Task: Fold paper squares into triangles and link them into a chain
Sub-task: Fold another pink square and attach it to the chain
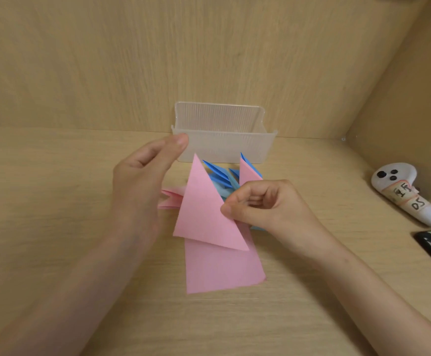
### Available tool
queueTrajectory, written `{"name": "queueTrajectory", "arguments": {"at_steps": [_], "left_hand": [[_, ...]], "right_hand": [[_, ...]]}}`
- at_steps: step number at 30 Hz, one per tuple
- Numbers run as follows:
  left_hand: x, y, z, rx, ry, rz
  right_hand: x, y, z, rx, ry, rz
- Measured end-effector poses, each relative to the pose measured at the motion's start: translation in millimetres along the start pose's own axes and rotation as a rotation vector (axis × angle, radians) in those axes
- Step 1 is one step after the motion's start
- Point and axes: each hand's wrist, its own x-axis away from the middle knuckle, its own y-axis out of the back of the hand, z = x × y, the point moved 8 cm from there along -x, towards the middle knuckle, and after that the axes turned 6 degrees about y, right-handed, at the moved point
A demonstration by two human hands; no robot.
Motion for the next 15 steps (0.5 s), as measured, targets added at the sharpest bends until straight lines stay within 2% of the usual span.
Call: {"name": "queueTrajectory", "arguments": {"at_steps": [6,11,15], "left_hand": [[0.5,-6.2,9.3,-0.045,0.039,0.062],[11.3,-24.8,12.3,-0.152,0.085,0.230],[16.3,-27.9,16.2,-0.225,0.054,0.219]], "right_hand": [[-2.4,3.5,-2.2,-0.080,-0.015,-0.048],[-2.5,8.5,-4.9,-0.090,-0.042,-0.075],[-2.3,8.2,-4.3,-0.066,-0.021,-0.070]]}}
